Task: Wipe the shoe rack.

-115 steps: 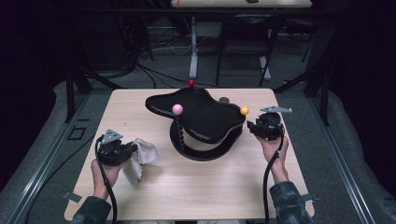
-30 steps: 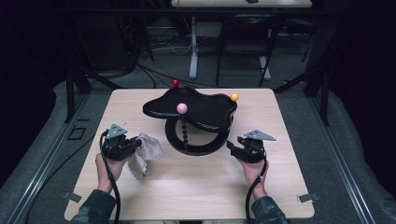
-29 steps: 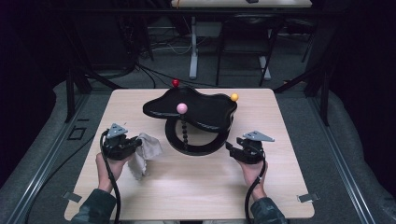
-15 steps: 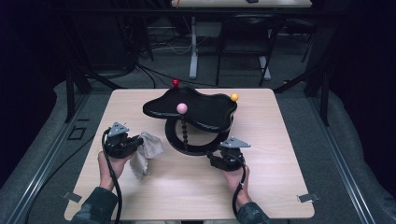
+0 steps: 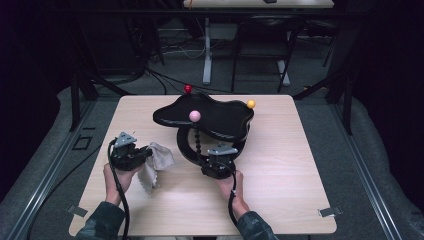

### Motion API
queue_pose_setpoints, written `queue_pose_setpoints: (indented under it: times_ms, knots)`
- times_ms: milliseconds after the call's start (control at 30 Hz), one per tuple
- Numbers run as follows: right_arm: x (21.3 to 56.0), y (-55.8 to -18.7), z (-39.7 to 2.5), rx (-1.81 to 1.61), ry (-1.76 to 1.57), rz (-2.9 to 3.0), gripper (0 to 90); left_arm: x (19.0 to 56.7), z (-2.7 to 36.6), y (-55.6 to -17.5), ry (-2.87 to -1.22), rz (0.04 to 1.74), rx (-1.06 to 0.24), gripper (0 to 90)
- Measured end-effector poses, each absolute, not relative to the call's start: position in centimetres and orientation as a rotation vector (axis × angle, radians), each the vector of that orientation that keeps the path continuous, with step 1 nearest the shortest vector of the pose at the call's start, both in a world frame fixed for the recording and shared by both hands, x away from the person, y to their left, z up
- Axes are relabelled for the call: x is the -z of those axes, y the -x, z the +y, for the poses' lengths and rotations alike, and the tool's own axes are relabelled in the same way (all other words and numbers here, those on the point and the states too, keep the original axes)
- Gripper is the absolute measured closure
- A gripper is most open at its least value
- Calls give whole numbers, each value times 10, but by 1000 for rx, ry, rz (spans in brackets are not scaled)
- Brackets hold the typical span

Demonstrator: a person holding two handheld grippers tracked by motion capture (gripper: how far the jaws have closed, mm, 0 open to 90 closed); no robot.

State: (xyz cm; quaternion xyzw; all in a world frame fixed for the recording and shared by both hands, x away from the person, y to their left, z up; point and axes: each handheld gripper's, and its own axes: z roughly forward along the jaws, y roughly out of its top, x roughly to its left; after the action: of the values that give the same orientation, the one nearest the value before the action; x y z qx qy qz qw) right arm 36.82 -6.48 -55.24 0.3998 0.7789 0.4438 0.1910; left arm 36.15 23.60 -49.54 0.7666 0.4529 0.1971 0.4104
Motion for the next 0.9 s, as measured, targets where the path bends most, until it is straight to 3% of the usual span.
queue_pose_setpoints:
  times_ms: [133,267,433,800,900]
  knots:
    - [550,-377,-53,-1247,-1077,2190,553,496,236,-361,-1932,1141,-492,805]
    - [551,-380,-45,-1194,-1100,2162,663,497,238,-360,-1929,1147,-489,805]
    - [551,-380,-41,-1180,-1069,2162,738,497,238,-361,-1933,1146,-489,805]
    - [549,-373,-51,-1142,-1072,2175,752,497,241,-360,-1925,1156,-492,807]
    - [553,-366,-59,-1134,-1063,2194,793,497,240,-361,-1925,1154,-492,809]
